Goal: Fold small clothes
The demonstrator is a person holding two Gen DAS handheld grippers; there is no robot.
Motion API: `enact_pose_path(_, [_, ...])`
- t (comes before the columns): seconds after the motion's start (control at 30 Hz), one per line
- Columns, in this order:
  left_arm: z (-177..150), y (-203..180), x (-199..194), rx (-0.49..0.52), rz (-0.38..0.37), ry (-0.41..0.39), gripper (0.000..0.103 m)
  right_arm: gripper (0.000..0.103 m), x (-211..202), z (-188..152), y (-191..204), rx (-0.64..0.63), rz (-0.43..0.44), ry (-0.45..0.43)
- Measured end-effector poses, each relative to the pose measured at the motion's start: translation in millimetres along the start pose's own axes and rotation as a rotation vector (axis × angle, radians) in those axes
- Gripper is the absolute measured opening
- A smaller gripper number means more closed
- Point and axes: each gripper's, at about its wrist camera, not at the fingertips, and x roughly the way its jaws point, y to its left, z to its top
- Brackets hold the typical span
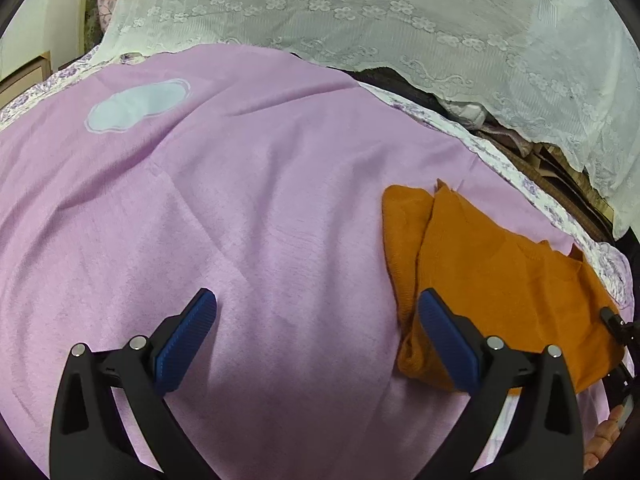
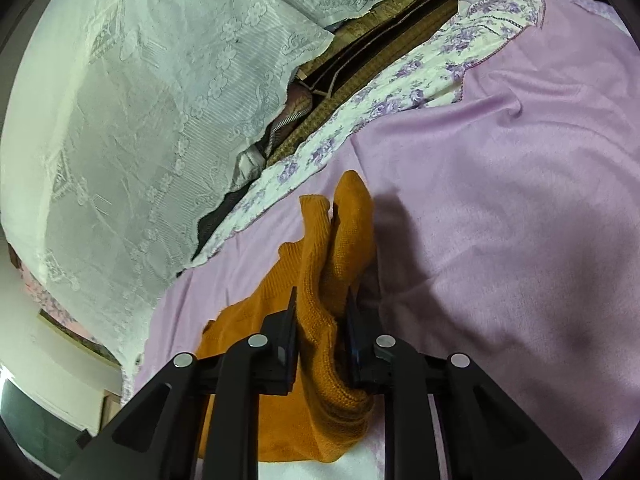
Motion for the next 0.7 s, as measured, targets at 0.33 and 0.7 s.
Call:
enact_pose_path(0.33, [14.5,-42.9,-1.9,0.086,-0.118,-0.019,0.098,0.019,-11.0,-6.5,44.1,-0.092,0.113,0.006])
enact_pose_path(0.7, [43.7,-109.2,8.7,0.173,-0.183,0.036,0.098,0.019,-1.7,-23.7,89.2,-0.179,0.168,0.057])
